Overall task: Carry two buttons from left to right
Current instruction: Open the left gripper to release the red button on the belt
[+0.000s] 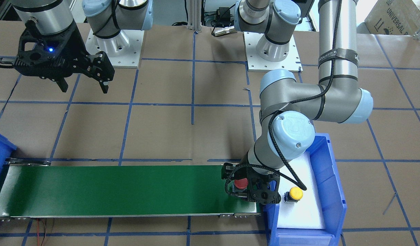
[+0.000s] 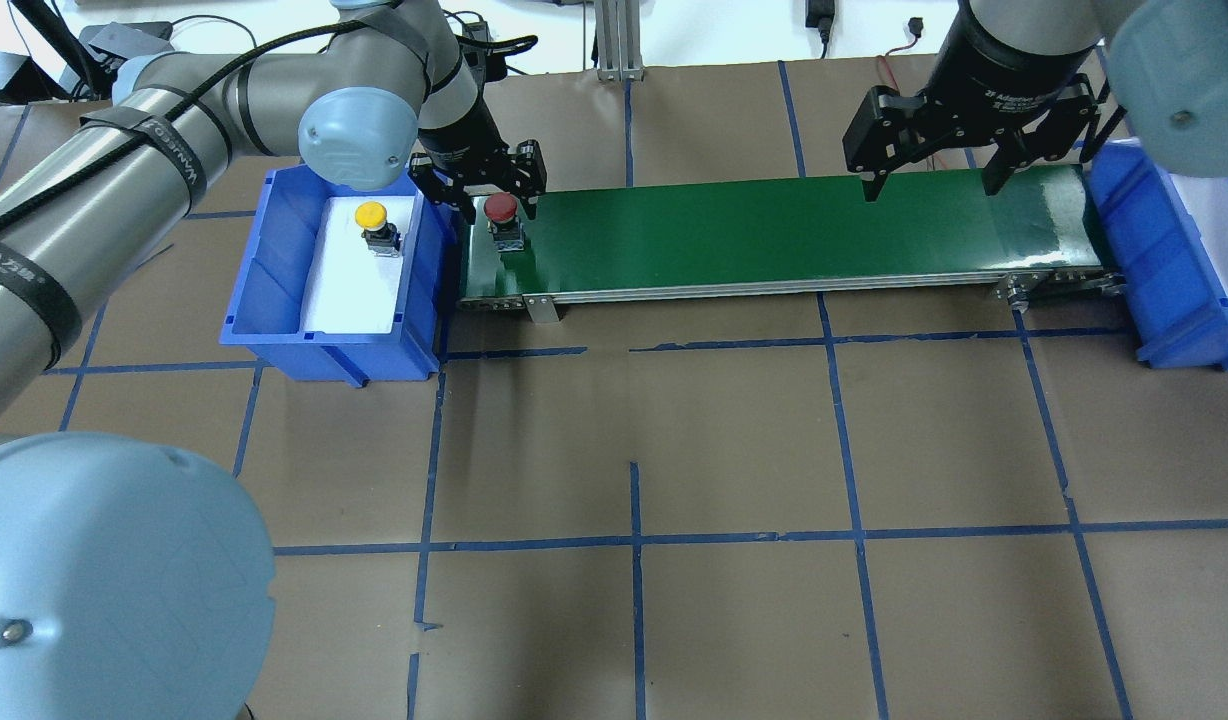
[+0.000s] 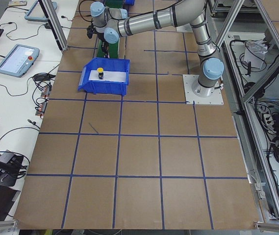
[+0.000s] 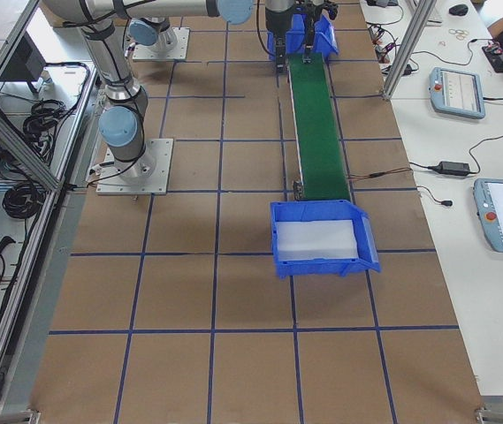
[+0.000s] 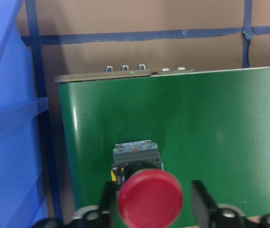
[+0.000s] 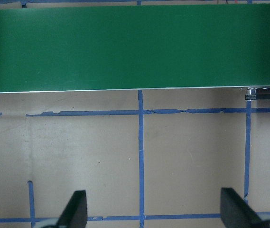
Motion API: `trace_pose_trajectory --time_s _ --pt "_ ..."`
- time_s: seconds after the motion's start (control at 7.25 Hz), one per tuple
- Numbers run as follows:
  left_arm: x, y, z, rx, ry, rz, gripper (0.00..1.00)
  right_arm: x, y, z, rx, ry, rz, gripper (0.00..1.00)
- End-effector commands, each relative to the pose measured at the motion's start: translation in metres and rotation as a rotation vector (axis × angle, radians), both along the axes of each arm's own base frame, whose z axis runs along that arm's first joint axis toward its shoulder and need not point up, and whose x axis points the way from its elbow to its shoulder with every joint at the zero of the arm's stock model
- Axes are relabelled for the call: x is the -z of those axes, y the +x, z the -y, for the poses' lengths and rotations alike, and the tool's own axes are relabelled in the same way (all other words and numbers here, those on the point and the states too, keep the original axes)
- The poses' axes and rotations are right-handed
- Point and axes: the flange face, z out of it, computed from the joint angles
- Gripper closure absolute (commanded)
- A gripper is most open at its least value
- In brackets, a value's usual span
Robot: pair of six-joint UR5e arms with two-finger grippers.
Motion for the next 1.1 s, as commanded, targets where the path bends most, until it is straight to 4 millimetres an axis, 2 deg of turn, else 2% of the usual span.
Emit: trace_pose_trajectory --time_s 0.0,0.14,0.41,0.55,0.69,0.83,0.97 --pt "-0.051 0.005 -0.007 -0.002 -0.063 0.008 0.0 0.005 0.001 0.0 0.001 -0.005 0.007 0.0" --pt "-0.065 0.032 -0.008 -0.015 -0.073 0.1 0.0 0.004 0.001 0.0 0.0 -0.008 0.008 0.0" --pt "-0.06 0.093 0.008 -0.014 -0.069 0.121 0.0 0.002 0.0 -0.001 -0.012 -0.008 -0.008 0.0" --pt "-0.055 0.125 0.015 0.053 -0.068 0.131 0.0 0.0 -0.003 -0.002 -0.01 -0.014 -0.043 0.0" --pt "-0.043 0.147 0.021 0.1 -0.053 0.138 0.0 0.004 -0.003 -0.003 -0.011 0.005 -0.042 0.0" --pt "-0.022 0.153 0.031 0.096 -0.03 0.135 0.0 0.002 -0.002 0.001 -0.008 -0.018 -0.034 0.0" --pt "-0.015 0.17 0.047 0.086 -0.033 0.136 0.0 0.003 -0.001 -0.002 -0.005 -0.015 -0.032 0.0"
